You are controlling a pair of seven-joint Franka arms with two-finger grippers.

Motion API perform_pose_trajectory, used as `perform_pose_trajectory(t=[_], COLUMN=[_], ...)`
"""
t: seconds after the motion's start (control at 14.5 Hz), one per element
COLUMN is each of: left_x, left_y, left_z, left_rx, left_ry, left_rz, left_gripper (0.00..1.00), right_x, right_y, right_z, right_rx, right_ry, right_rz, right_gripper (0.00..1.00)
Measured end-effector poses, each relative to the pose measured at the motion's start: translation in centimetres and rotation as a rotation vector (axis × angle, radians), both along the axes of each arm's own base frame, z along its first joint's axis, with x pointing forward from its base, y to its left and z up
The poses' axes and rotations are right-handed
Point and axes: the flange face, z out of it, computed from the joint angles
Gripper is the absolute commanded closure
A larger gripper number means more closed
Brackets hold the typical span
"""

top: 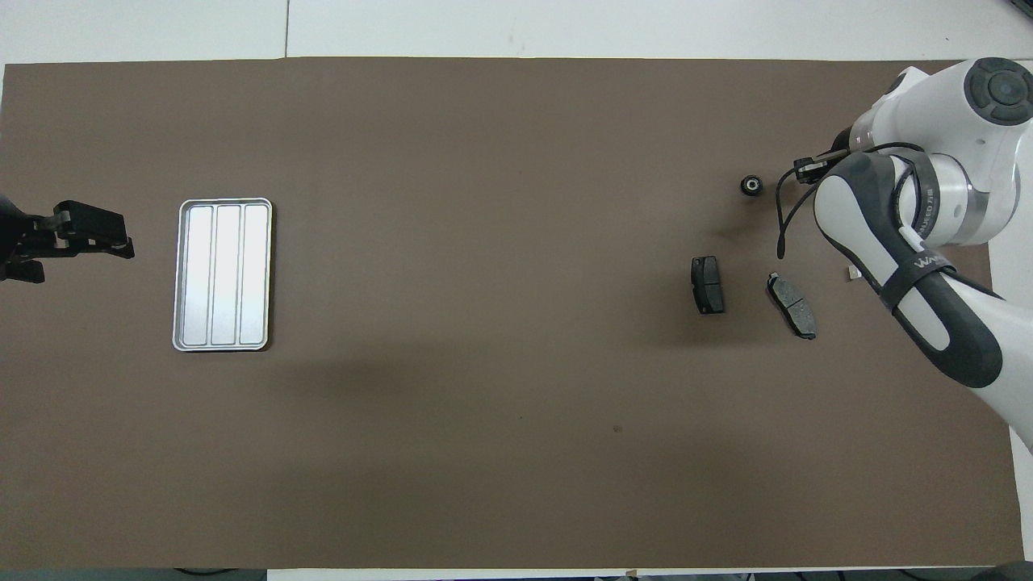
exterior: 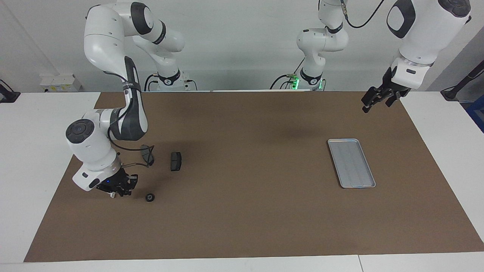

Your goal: Place bearing gear from tray to pile

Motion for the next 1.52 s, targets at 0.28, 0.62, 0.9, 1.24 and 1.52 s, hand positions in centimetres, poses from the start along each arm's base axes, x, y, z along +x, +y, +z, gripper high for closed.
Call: perform_pose_trajectory(t=[0.28, 0.62, 0.9, 1.24, 1.52], left_x=[0.0, 0.0, 0.0, 0.0, 0.0], left_y=[0.0, 0.0, 0.0, 0.0, 0.0], left_z=[0.0, 0.0, 0.0, 0.0, 0.0], left_rx=[0.000, 0.000, 0.000, 0.000, 0.000], left_ry=[0.000, 0.000, 0.000, 0.000, 0.000], left_rz=[0.000, 0.000, 0.000, 0.000, 0.000], left_gripper=[0.00, 0.00, 0.00, 0.00, 0.00], right_x=[0.3, 0.3, 0.4, -0.4, -3.4], right_y=[0.4, 0.4, 0.7, 2.9, 6.9], right_z=[-2.6, -2.8, -2.8, 4.1, 14.4], right_rx=[0.011, 0.012, 0.014, -0.004, -0.037], right_ry=[-0.002, -0.018, -0.022, 0.010, 0.029], right_rz=[0.005, 0.006, 0.007, 0.010, 0.004], right_gripper=[1.00, 0.01, 0.00, 0.00, 0.00])
